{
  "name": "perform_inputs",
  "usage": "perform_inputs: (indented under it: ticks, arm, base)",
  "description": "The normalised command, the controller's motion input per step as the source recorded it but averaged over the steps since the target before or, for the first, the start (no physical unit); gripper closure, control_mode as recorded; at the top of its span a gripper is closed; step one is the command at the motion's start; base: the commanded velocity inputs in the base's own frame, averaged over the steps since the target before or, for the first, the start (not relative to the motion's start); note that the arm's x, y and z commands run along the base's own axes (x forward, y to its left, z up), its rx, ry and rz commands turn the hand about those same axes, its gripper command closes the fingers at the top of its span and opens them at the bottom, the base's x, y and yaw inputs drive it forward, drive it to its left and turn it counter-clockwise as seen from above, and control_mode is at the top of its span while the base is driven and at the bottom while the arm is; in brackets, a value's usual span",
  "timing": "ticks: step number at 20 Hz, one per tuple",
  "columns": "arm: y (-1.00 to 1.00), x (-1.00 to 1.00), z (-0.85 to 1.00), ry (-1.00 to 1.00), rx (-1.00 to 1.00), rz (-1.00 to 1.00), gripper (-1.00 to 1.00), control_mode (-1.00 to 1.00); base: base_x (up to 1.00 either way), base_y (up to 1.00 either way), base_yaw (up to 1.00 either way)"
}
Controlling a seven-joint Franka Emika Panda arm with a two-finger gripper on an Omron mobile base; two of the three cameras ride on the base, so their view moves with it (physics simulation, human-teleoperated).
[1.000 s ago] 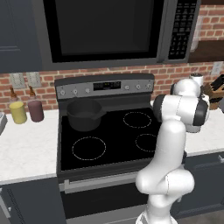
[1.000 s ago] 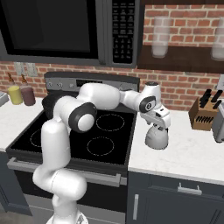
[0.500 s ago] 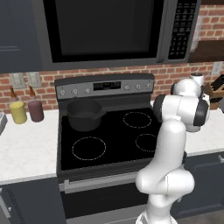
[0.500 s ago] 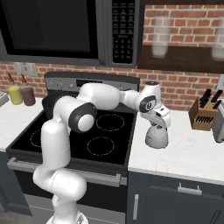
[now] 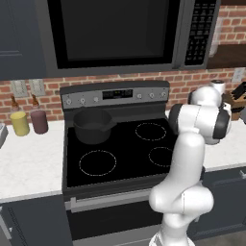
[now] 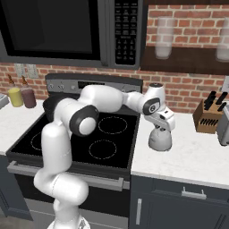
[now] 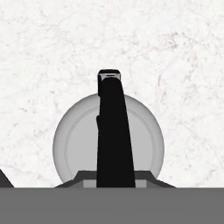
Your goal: Pick the kettle from the counter and place it on a stove burner. Then turn the burner on.
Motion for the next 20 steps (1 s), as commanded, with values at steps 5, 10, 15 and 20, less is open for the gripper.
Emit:
perform_inputs:
  ticks: [5,10,15,20]
  arm:
    - [0.00,-0.43,0.15,-0.22,0.02,0.00,1.00,-1.00]
    - [0.00,-0.77,0.35,-0.27,0.06,0.00,1.00,-1.00]
    - [0.26,-0.79,0.50,-0.13,0.09,0.00,1.00,-1.00]
    - [0.88,-0.49,0.69,0.00,0.00,0.00,1.00,-1.00]
  base:
    - [0.00,0.00,0.00]
    - [0.00,0.00,0.00]
    - [0.00,0.00,0.00]
    - [0.00,0.00,0.00]
